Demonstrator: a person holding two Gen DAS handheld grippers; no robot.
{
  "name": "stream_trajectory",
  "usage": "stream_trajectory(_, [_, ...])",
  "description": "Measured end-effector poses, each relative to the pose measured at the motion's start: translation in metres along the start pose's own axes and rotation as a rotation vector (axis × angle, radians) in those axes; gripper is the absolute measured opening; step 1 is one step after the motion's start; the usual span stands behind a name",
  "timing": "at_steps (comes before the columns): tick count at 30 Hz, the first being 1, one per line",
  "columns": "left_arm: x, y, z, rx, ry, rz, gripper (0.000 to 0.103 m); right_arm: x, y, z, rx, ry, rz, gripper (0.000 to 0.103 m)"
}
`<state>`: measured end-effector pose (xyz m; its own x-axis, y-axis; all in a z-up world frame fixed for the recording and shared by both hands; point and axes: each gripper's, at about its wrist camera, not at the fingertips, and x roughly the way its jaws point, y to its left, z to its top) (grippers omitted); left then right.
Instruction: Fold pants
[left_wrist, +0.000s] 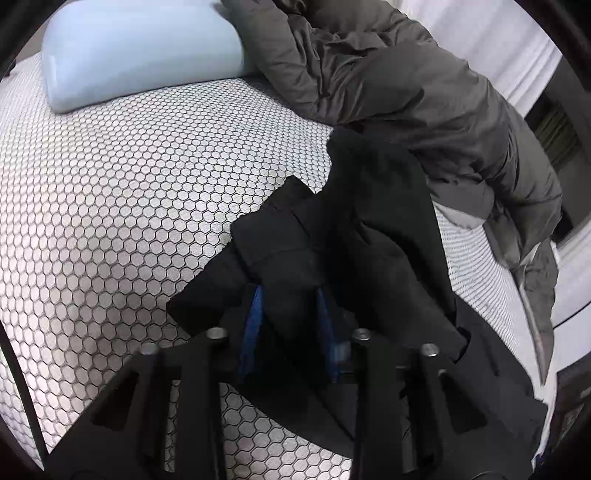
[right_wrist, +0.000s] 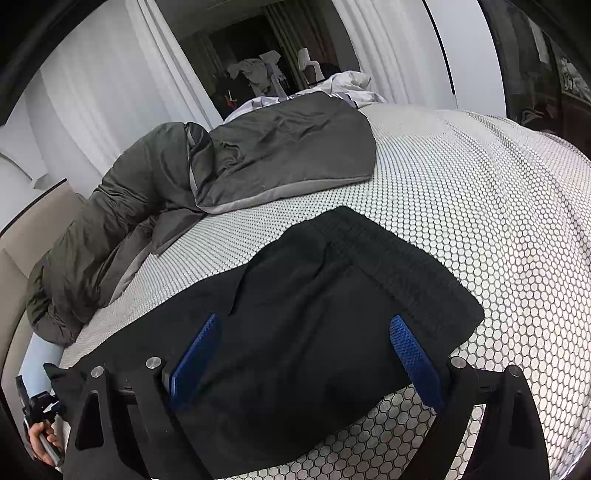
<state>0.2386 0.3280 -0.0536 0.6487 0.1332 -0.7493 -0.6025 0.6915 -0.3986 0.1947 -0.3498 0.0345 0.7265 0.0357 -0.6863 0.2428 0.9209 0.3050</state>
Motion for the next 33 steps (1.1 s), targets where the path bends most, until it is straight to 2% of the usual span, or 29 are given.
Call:
stream_trajectory(1, [-0.001,0.001,-0.001,-0.004,-0.003,-0.003,0.000,0.001,0.000,0.000,0.004,0.003,0.005,0.094])
stream_trajectory(3, [-0.011,0.006,-0.003,-0.023,-0.022,-0.020,0.000,0.001,0.001,0.000,0.011,-0.002,0.011,0.094])
stream_trajectory(8, [-0.045,0.035,-0.003,-0.066,-0.096,-0.002,0.000,-0.006,-0.002,-0.002,0.007,-0.018,-0.008,0.094])
stream_trajectory(10, [-0.039,0.040,-0.008,-0.046,-0.062,0.037,0.000,-0.007,-0.005,-0.002,0.023,-0.018,-0.007,0.094])
stream_trajectory(12, [-0.028,0.047,-0.012,-0.085,0.000,0.072,0.009,-0.008,-0.007,-0.003,0.032,-0.013,-0.005,0.094])
stream_trajectory(13, [-0.030,0.051,-0.012,-0.112,0.006,0.067,0.012,-0.009,-0.007,-0.004,0.035,-0.011,-0.006,0.094])
stream_trajectory(15, [-0.039,0.057,-0.013,-0.160,0.012,0.030,0.026,-0.013,-0.011,-0.007,0.042,-0.003,0.004,0.094])
stream_trajectory(17, [-0.051,0.061,-0.017,-0.204,0.028,-0.034,0.033,-0.017,-0.018,-0.008,0.057,0.006,0.019,0.094])
stream_trajectory(21, [-0.057,0.042,-0.030,-0.162,0.080,-0.131,0.033,-0.025,-0.042,-0.011,0.138,0.028,0.089,0.094])
stream_trajectory(23, [-0.042,0.026,-0.035,-0.135,0.131,-0.162,0.033,-0.027,-0.057,-0.016,0.204,0.062,0.128,0.094])
stream_trajectory(26, [-0.017,0.020,-0.036,-0.184,0.164,-0.194,0.033,-0.021,-0.076,-0.023,0.306,0.136,0.223,0.094])
stream_trajectory(29, [-0.004,0.018,-0.028,-0.262,0.121,-0.238,0.033,0.001,-0.087,-0.029,0.339,0.220,0.256,0.094])
stream_trajectory(31, [0.005,0.013,-0.023,-0.282,0.094,-0.239,0.024,0.016,-0.093,-0.031,0.387,0.230,0.273,0.094])
stream_trajectory(33, [0.012,0.011,-0.022,-0.286,0.081,-0.225,0.011,0.030,-0.096,-0.026,0.413,0.197,0.295,0.093])
